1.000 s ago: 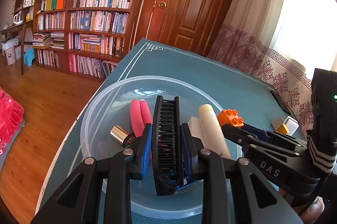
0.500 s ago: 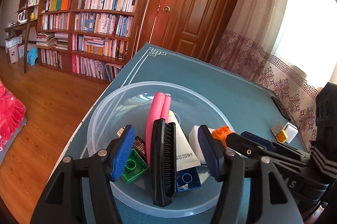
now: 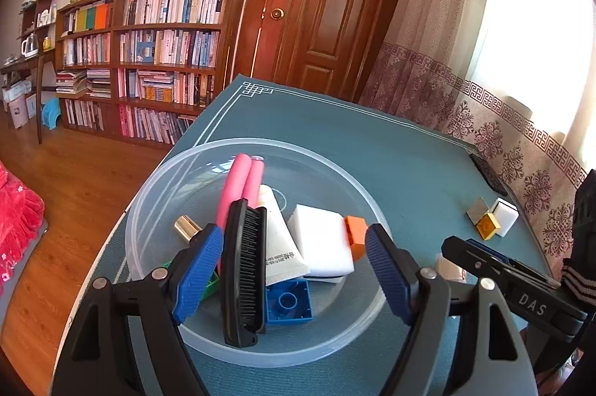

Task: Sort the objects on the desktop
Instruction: 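Move the left tool to the bandage roll while the right moves to the yellow brick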

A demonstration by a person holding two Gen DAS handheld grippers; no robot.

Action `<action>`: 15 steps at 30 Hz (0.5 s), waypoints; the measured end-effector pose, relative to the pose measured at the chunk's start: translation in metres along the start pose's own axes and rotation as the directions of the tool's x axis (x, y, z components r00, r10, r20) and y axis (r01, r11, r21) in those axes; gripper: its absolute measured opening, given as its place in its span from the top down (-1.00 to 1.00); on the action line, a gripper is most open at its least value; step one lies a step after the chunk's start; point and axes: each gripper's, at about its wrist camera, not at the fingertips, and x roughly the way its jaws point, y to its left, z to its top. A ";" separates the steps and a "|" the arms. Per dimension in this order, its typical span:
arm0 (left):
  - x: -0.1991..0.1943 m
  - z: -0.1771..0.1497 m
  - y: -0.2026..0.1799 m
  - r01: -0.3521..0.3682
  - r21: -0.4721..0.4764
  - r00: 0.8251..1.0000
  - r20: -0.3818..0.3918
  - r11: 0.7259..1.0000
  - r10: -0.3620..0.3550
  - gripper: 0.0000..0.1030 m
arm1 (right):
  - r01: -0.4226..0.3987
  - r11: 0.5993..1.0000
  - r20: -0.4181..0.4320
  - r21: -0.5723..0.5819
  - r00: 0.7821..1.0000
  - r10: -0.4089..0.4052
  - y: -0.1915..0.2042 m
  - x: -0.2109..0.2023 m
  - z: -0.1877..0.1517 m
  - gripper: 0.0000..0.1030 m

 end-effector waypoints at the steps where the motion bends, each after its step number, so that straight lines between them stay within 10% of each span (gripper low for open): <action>1: -0.001 0.000 -0.004 0.004 0.006 1.000 -0.001 1.000 -0.004 -0.59 | 0.006 1.000 0.004 0.004 1.000 -0.006 -0.004 -0.003 -0.001 -0.05; 15: -0.002 -0.014 -0.078 0.092 0.134 0.995 -0.043 0.987 -0.087 -0.60 | 0.116 0.988 0.054 0.105 0.991 -0.122 -0.075 -0.040 -0.017 -0.05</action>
